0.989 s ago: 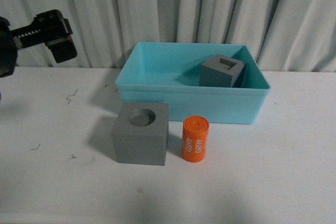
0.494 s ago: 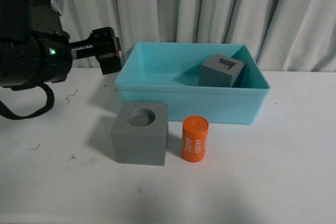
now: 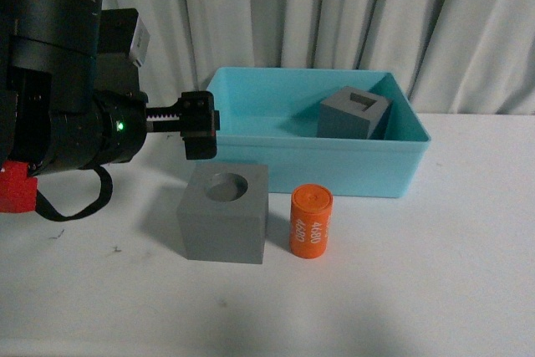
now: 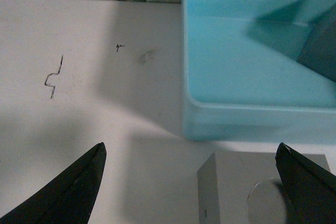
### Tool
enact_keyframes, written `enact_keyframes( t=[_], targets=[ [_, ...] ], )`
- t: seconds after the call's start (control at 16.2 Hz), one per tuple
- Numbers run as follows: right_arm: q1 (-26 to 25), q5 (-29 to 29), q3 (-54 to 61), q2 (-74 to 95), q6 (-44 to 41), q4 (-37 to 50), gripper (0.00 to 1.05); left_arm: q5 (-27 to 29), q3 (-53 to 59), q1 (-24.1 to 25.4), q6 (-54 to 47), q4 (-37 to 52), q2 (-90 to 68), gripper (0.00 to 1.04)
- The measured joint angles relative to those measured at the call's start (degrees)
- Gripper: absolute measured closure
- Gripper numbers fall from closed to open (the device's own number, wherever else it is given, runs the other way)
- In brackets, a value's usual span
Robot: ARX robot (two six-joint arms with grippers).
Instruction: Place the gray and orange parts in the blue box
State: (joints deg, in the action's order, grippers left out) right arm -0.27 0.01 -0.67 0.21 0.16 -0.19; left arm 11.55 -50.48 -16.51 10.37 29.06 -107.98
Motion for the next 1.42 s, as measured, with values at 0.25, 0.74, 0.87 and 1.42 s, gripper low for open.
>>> enact_keyframes(
  t=[0.25,0.74,0.87,1.42],
  targets=[
    [0.0,0.0,0.0,0.0,0.0,0.0,0.06,-1.7,0.9,-0.1,-2.4,-1.8,-0.4,0.07],
    [0.0,0.0,0.0,0.0,0.0,0.0,0.06,-4.9,-1.8,-1.4,-5.0,-3.3,-4.9,0.07],
    [0.0,0.0,0.0,0.0,0.0,0.0,0.06,-5.2,-1.9,-1.5,-5.4,-3.6,-5.3,0.07],
    [0.0,0.0,0.0,0.0,0.0,0.0,0.06,-7.8,-4.5,-1.9,-9.0,-8.6,-7.1,0.07]
  ],
)
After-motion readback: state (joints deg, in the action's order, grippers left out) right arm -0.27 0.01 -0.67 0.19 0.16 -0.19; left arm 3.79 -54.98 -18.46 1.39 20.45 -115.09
